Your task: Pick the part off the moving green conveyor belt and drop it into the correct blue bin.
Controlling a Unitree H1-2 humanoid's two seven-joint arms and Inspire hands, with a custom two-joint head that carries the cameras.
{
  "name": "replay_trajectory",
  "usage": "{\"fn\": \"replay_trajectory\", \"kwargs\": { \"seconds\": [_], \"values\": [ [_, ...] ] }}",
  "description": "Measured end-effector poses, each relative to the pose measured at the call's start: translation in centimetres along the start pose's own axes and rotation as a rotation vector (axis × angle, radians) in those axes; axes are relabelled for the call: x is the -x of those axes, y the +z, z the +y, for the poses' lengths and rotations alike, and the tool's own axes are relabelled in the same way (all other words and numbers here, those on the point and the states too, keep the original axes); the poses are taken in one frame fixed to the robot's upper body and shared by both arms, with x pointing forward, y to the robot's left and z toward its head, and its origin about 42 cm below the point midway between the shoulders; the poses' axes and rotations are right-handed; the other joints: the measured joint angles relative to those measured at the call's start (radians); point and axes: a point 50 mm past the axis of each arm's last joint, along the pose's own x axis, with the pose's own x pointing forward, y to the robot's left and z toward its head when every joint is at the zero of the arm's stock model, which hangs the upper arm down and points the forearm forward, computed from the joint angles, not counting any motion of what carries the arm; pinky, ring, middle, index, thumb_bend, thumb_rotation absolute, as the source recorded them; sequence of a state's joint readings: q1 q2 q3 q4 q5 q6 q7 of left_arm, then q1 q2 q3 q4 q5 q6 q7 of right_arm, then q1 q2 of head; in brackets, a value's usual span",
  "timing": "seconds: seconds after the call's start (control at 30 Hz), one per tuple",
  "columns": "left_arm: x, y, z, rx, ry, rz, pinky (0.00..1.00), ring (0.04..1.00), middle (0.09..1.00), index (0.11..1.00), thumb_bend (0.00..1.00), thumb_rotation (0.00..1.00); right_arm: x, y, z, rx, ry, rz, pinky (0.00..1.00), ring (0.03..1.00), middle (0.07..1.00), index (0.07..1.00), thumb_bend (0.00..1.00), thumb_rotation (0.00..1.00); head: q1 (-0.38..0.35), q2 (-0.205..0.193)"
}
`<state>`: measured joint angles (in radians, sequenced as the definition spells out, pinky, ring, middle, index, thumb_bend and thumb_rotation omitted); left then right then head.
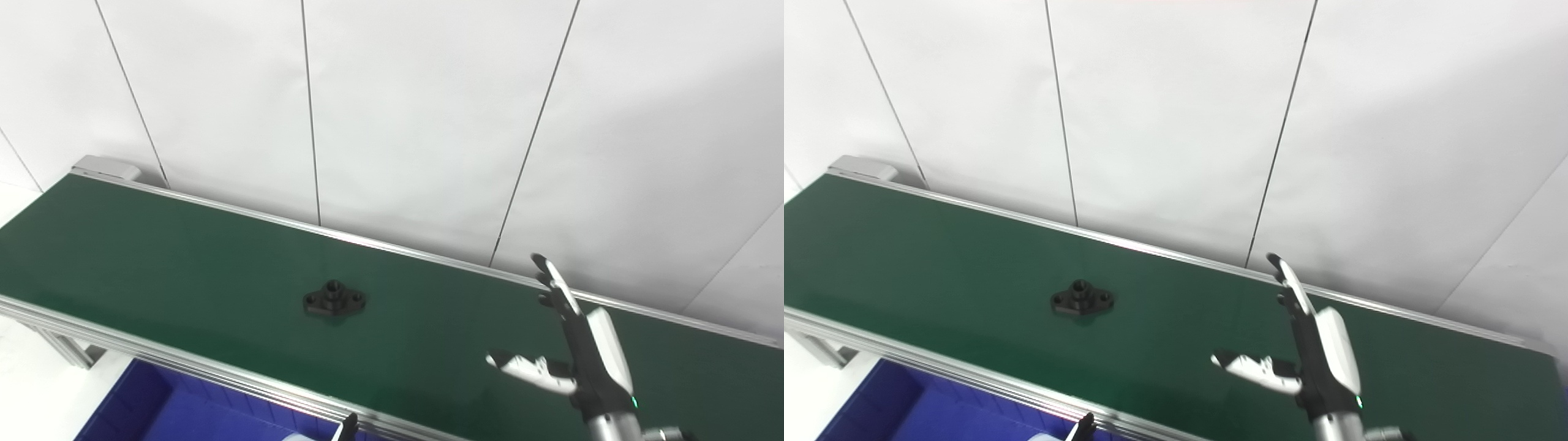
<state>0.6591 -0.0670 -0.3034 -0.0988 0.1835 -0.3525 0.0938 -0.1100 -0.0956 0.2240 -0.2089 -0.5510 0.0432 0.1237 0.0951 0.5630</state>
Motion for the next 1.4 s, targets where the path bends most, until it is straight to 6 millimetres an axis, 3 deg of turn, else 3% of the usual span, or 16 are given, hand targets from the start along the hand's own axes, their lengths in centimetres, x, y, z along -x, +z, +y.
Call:
{"fn": "replay_trajectory", "kwargs": {
  "seconds": [0.17,0.3,0.5,0.63,1.03,1.4],
  "values": [
    [0.0,0.0,0.0,0.000,-0.001,-0.001,0.99,0.997,1.000,1.000,0.65,0.96,-2.5,-0.6,0.8,0.133,0.084,0.028,0.74,0.871,0.929,0.934,1.00,0.73,0.006,0.002],
    [0.0,0.1,-0.1,-0.011,-0.007,-0.004,0.96,0.986,1.000,1.000,0.64,0.98,-5.1,0.1,1.5,0.235,0.130,0.024,0.80,0.880,0.902,0.910,1.00,0.68,0.015,0.005],
    [0.0,0.1,-0.2,-0.034,-0.011,-0.011,0.93,0.972,1.000,1.000,0.65,0.97,-8.6,1.4,2.9,0.382,0.191,-0.022,0.80,0.862,0.890,0.906,1.00,0.67,0.026,0.009],
    [0.0,0.3,-0.2,-0.046,-0.010,-0.031,0.99,0.993,1.000,1.000,0.64,0.94,-10.2,1.3,4.2,0.478,0.249,-0.033,0.80,0.860,0.888,0.896,1.00,0.64,0.048,0.012],
    [0.3,0.3,-0.3,-0.007,-0.005,-0.037,1.00,1.000,1.000,1.000,0.67,0.88,-12.5,1.1,7.3,0.617,0.360,-0.040,0.78,0.859,0.885,0.896,1.00,0.61,0.081,0.032],
    [0.9,0.9,-0.4,-0.029,-0.002,-0.045,0.97,0.986,1.000,1.000,0.66,0.89,-12.8,0.5,10.2,0.611,0.441,-0.005,0.73,0.835,0.876,0.873,1.00,0.57,0.109,0.058]
  ]
}}
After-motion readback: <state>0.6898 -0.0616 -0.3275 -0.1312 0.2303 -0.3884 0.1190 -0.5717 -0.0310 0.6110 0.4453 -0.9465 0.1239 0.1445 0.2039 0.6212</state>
